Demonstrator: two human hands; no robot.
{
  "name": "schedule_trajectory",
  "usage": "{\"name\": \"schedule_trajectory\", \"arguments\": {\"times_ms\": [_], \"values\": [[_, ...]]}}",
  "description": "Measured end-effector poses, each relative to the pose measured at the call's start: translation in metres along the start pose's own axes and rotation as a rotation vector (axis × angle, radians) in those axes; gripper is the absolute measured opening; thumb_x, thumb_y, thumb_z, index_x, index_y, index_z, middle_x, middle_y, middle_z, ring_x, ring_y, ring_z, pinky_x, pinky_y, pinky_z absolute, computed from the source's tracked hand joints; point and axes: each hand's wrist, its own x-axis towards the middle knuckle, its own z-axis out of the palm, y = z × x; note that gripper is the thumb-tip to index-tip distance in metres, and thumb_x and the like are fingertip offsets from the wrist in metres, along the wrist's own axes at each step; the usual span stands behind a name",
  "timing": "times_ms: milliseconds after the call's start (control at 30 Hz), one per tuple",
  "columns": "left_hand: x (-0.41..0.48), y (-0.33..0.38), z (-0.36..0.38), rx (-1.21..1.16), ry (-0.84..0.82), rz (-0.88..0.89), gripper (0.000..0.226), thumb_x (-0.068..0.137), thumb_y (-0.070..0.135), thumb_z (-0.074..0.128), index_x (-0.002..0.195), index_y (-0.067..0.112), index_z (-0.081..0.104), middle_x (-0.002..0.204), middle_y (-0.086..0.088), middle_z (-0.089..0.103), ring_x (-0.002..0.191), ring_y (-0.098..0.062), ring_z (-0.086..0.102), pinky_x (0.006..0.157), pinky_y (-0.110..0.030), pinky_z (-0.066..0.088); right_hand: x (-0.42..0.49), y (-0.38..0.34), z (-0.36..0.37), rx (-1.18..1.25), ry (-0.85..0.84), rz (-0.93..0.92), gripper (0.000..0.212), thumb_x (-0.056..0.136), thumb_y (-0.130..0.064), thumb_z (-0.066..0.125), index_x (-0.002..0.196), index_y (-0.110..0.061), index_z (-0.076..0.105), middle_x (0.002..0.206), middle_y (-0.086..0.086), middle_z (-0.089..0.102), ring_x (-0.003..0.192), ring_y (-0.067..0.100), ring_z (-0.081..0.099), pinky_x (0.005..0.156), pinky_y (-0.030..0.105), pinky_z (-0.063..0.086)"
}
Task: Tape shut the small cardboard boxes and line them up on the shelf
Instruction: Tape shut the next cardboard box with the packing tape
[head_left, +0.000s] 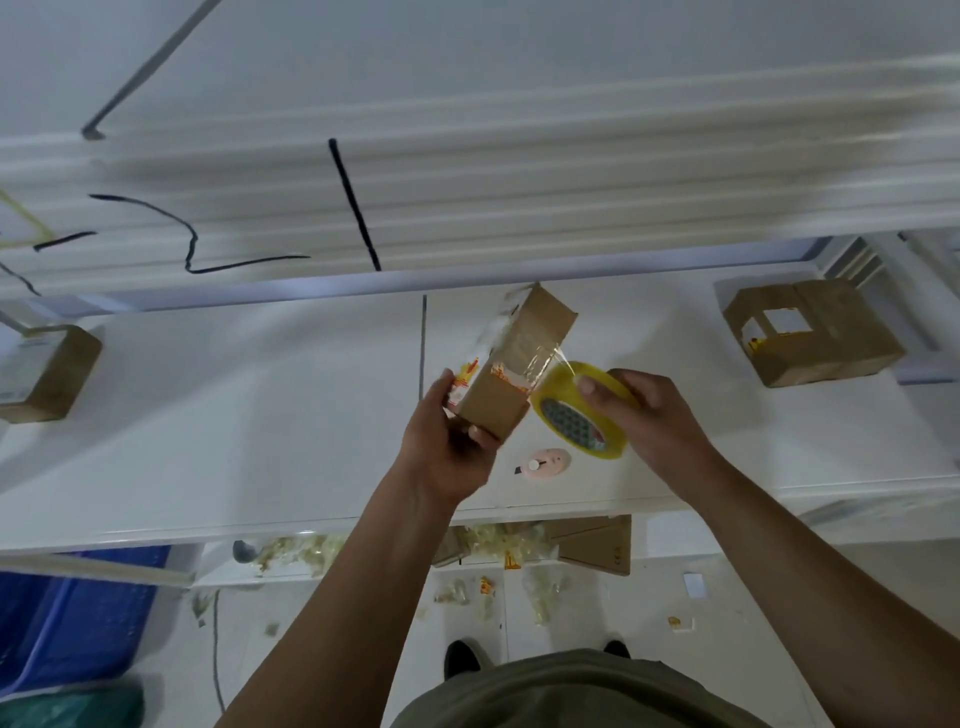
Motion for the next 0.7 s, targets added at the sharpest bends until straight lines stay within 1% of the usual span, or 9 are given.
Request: {"name": "schedule_trajectory", "arguments": {"times_ms": [133,200,267,367,433,467,567,633,700], "values": [[0.008,-0.020,-0.006,-0.101,-0.075,-0.173,0.057,0.110,0.048,0.050,0.108,-0.003,0.075,0.090,-0.021,0.078,0.067,-0.035,0.080,0.032,-0.023,0.049,0.006,-0.002,-0.006,-0.032,-0.021,0.036,0.050,0.096,-0.049,0.073,0.065,-0.014,0.056,0.060,-0.006,0.049,0.063,0.011,0.054,0.066,0.034,0.041],[0.012,-0.020,-0.011,-0.014,-0.092,-0.200,0.054,0.109,0.051,0.050,0.115,0.001,0.070,0.087,-0.019,0.076,0.061,-0.031,0.077,0.034,-0.024,0.052,0.009,-0.003,-0.007,-0.058,-0.023,0.035,0.046,0.095,-0.051,0.073,0.063,-0.021,0.057,0.059,-0.010,0.051,0.061,0.008,0.056,0.065,0.033,0.042],[0.012,-0.017,-0.011,0.156,-0.055,-0.173,0.056,0.104,0.055,0.057,0.124,0.004,0.067,0.093,-0.019,0.073,0.064,-0.029,0.077,0.047,-0.028,0.061,0.010,-0.004,-0.009,-0.067,-0.015,0.040,0.045,0.090,-0.058,0.073,0.063,-0.023,0.060,0.060,-0.010,0.056,0.064,0.008,0.062,0.066,0.033,0.045],[0.020,-0.015,-0.010,0.442,0.129,0.132,0.039,0.105,0.040,0.065,0.128,0.008,0.069,0.120,-0.023,0.072,0.095,-0.037,0.077,0.073,-0.042,0.065,0.012,-0.005,-0.008,-0.061,0.001,0.072,0.050,0.082,-0.065,0.071,0.066,-0.019,0.063,0.061,-0.006,0.059,0.069,0.016,0.066,0.067,0.036,0.047],[0.024,-0.011,-0.010,0.679,0.216,0.428,0.020,0.108,0.026,0.060,0.120,0.015,0.073,0.120,-0.021,0.076,0.101,-0.037,0.077,0.072,-0.038,0.065,0.012,-0.004,-0.004,-0.132,-0.015,0.076,0.053,0.084,-0.065,0.073,0.063,-0.019,0.060,0.059,-0.006,0.058,0.066,0.015,0.065,0.065,0.035,0.046],[0.022,-0.007,-0.010,0.784,0.215,0.515,0.022,0.109,0.032,0.059,0.115,0.019,0.076,0.113,-0.016,0.079,0.101,-0.034,0.078,0.070,-0.033,0.064,0.013,-0.004,-0.002,-0.169,-0.019,0.074,0.054,0.087,-0.064,0.074,0.062,-0.018,0.060,0.059,-0.005,0.058,0.065,0.015,0.064,0.065,0.034,0.046],[0.010,0.001,-0.009,1.091,0.039,0.515,0.041,0.091,0.073,0.063,0.107,0.037,0.075,0.099,0.011,0.081,0.093,-0.009,0.078,0.070,-0.021,0.061,0.016,-0.008,0.001,-0.262,-0.013,0.070,0.059,0.085,-0.066,0.074,0.065,-0.012,0.065,0.060,-0.002,0.062,0.060,0.011,0.064,0.060,0.029,0.044],[0.009,0.002,-0.010,1.287,-0.073,0.502,0.038,0.075,0.074,0.077,0.100,0.045,0.077,0.096,0.016,0.081,0.086,-0.002,0.077,0.069,-0.018,0.059,0.018,-0.014,0.003,-0.344,-0.040,0.057,0.060,0.082,-0.071,0.073,0.059,-0.016,0.063,0.055,-0.004,0.061,0.053,0.007,0.061,0.056,0.026,0.041],[0.011,0.006,-0.011,1.400,0.030,0.603,0.035,0.067,0.065,0.085,0.094,0.044,0.078,0.089,0.014,0.081,0.081,-0.002,0.077,0.068,-0.020,0.061,0.021,-0.019,0.004,-0.375,-0.064,0.054,0.069,0.081,-0.081,0.066,0.054,-0.018,0.057,0.050,-0.005,0.054,0.046,0.003,0.055,0.053,0.023,0.039]]}}
